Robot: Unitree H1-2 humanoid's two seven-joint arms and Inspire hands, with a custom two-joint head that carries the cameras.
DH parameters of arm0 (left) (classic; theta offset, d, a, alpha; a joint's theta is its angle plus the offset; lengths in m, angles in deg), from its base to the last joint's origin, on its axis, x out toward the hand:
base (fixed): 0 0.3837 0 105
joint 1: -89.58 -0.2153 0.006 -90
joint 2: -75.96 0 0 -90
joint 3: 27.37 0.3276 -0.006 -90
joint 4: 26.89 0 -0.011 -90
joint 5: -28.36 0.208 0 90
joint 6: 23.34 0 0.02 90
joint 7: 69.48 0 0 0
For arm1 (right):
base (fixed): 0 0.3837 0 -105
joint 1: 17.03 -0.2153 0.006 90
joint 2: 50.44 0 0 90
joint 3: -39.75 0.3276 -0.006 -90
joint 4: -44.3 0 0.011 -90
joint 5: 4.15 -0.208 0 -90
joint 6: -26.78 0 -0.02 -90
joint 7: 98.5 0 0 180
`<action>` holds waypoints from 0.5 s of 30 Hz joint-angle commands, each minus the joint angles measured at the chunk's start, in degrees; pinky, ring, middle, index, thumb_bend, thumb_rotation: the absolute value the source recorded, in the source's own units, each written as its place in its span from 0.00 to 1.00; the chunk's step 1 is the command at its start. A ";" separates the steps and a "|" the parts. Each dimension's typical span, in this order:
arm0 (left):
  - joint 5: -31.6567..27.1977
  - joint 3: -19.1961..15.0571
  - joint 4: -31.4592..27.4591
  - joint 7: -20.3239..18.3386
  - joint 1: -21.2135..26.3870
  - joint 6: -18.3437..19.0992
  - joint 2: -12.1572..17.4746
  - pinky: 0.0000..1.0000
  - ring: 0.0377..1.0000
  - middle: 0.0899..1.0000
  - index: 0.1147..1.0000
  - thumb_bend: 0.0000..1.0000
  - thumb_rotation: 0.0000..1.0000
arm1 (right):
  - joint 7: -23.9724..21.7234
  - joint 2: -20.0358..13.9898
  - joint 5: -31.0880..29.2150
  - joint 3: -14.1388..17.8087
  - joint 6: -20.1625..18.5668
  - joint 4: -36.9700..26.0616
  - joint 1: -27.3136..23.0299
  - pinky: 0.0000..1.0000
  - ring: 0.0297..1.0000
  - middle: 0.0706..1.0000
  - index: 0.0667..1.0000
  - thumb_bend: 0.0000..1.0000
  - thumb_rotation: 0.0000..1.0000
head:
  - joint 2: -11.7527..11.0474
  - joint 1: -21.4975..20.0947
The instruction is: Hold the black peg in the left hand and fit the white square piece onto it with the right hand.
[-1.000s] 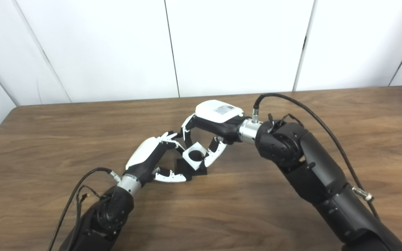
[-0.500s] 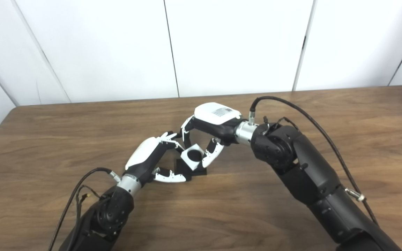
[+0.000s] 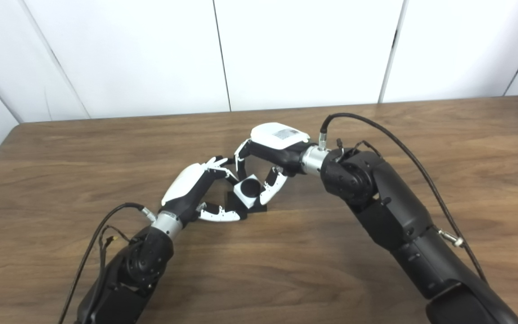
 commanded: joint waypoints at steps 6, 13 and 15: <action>1.41 0.28 -0.38 -0.81 0.21 0.35 1.00 1.00 1.00 0.93 0.43 0.52 0.08 | -6.53 -2.02 3.08 -0.83 -6.85 -3.05 -3.77 0.90 0.94 0.93 0.97 0.99 0.48 | 0.05 -0.18; 1.62 0.36 -0.14 -0.71 0.48 0.19 1.07 1.00 1.00 0.93 0.43 0.52 0.08 | -6.73 -2.84 2.71 -0.14 -7.78 -3.16 -3.73 0.89 0.95 0.97 1.00 1.00 0.47 | 0.07 -0.35; 1.55 0.33 -0.08 -0.73 0.54 0.24 1.01 1.00 1.00 0.93 0.43 0.52 0.08 | -6.75 -3.16 2.59 0.09 -7.95 -3.22 -3.80 0.88 0.95 0.97 1.00 1.00 0.46 | 0.06 -0.26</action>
